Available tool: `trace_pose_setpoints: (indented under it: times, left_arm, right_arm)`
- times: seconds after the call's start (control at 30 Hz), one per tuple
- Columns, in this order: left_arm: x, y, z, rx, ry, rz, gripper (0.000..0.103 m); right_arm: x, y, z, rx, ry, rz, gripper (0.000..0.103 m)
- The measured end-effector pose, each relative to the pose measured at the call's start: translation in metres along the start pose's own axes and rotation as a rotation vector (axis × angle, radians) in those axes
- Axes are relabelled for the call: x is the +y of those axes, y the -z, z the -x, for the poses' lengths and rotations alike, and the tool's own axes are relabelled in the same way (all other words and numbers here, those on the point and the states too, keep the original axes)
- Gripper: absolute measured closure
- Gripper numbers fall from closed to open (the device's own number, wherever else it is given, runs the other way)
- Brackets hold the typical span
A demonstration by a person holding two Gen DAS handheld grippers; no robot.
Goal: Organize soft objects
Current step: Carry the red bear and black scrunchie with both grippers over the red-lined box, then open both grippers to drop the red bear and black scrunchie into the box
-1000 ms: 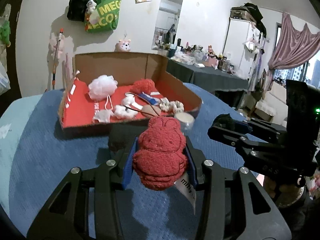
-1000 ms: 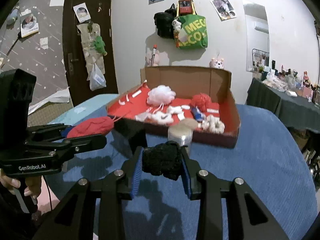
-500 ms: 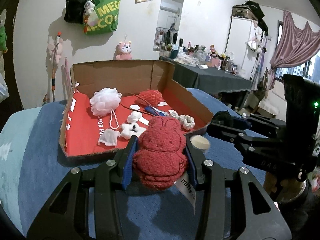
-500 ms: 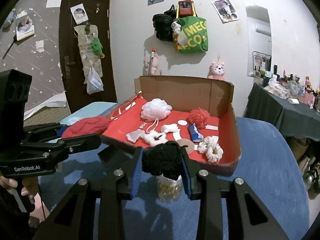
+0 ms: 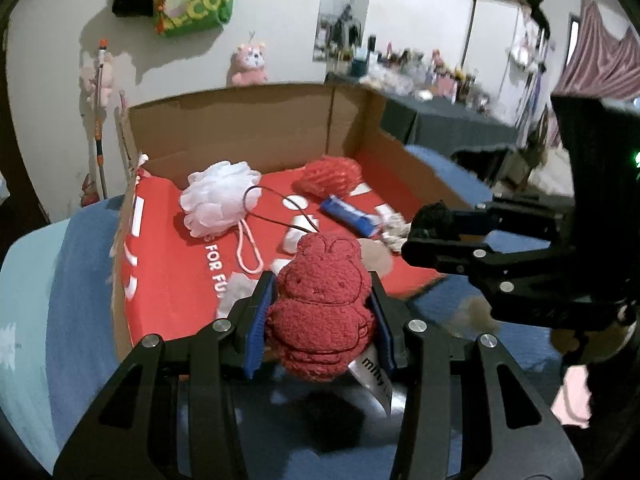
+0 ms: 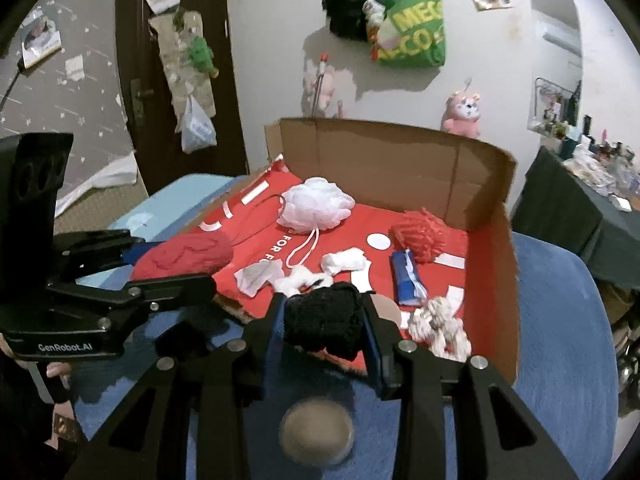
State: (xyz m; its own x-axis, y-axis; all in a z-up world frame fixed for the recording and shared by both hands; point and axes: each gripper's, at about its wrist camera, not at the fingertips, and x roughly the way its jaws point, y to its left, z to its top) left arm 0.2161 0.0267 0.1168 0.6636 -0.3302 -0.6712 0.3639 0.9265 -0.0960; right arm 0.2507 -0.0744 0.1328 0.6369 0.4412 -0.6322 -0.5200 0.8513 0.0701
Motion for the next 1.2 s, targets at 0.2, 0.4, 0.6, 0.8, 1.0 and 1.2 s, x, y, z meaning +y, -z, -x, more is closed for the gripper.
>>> trace_pose_setpoints:
  times: [0.2, 0.4, 0.6, 0.8, 1.0, 1.2]
  left_arm:
    - [0.020, -0.027, -0.051, 0.132, 0.006, -0.020, 0.061]
    - [0.037, -0.040, -0.095, 0.229, -0.011, -0.018, 0.061]
    - [0.044, -0.042, -0.119, 0.288, -0.036, -0.044, 0.061]
    - [0.050, -0.041, -0.129, 0.313, -0.051, -0.044, 0.061]
    - [0.055, -0.037, -0.133, 0.323, -0.056, -0.046, 0.061]
    - [0.056, -0.037, -0.133, 0.321, -0.045, -0.041, 0.060]
  right_arm:
    - [-0.015, -0.030, -0.052, 0.156, -0.036, 0.018, 0.066]
    - [-0.037, -0.045, -0.110, 0.329, -0.016, 0.019, 0.066]
    - [-0.047, -0.046, -0.141, 0.408, -0.002, 0.029, 0.066]
    - [-0.046, -0.043, -0.152, 0.442, -0.014, 0.046, 0.066]
    - [-0.047, -0.040, -0.160, 0.465, 0.004, 0.060, 0.065]
    - [-0.050, -0.042, -0.161, 0.461, 0.012, 0.063, 0.065]
